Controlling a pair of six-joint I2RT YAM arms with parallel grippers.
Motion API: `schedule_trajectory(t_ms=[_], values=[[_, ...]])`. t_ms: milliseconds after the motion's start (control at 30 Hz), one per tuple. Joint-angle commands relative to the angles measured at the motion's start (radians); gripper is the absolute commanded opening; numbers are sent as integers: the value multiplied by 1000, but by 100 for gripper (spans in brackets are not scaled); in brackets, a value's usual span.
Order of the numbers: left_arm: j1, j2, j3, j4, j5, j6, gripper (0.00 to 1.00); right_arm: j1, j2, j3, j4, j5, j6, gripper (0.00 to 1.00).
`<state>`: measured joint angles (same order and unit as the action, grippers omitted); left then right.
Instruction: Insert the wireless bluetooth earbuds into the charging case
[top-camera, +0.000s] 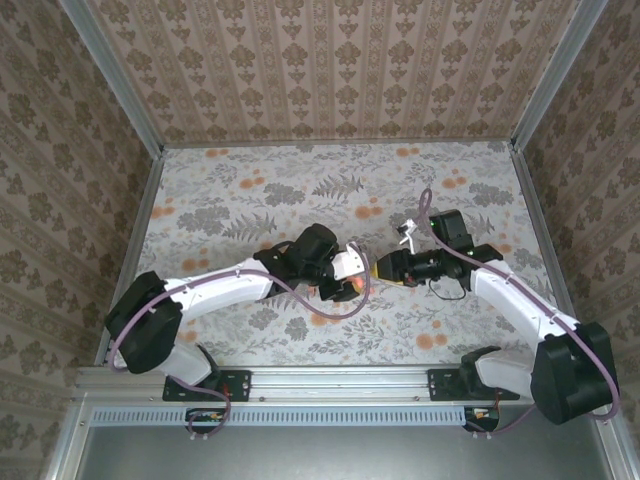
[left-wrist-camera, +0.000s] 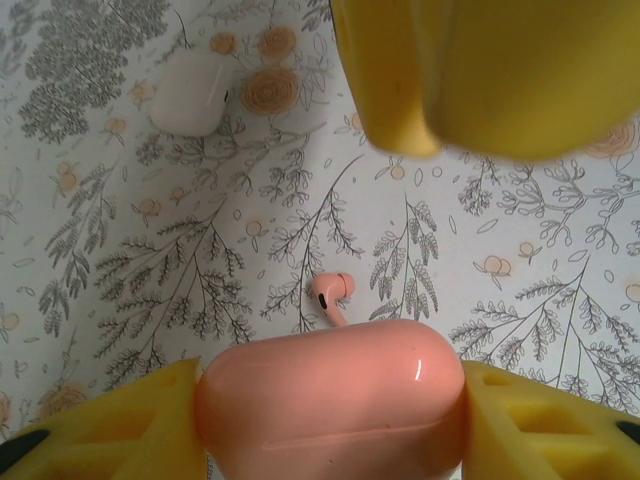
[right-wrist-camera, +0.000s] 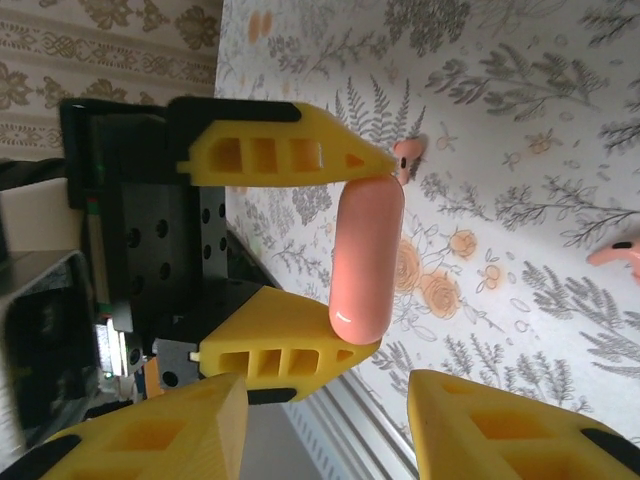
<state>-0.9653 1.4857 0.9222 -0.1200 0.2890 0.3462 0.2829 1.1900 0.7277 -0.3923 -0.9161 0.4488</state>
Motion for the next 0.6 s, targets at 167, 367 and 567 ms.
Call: schedule_trajectory(t_ms=[167,367,567], values=[[-3,-41,-14,33,30,19,48,51,76,29,58,14,56,44],[-4,-50,-19,37,27,5,48,85,117,53,74,-1,54,43],[-5,-51,-22,37,22,1,47,97,148,56,99,-22,58,42]])
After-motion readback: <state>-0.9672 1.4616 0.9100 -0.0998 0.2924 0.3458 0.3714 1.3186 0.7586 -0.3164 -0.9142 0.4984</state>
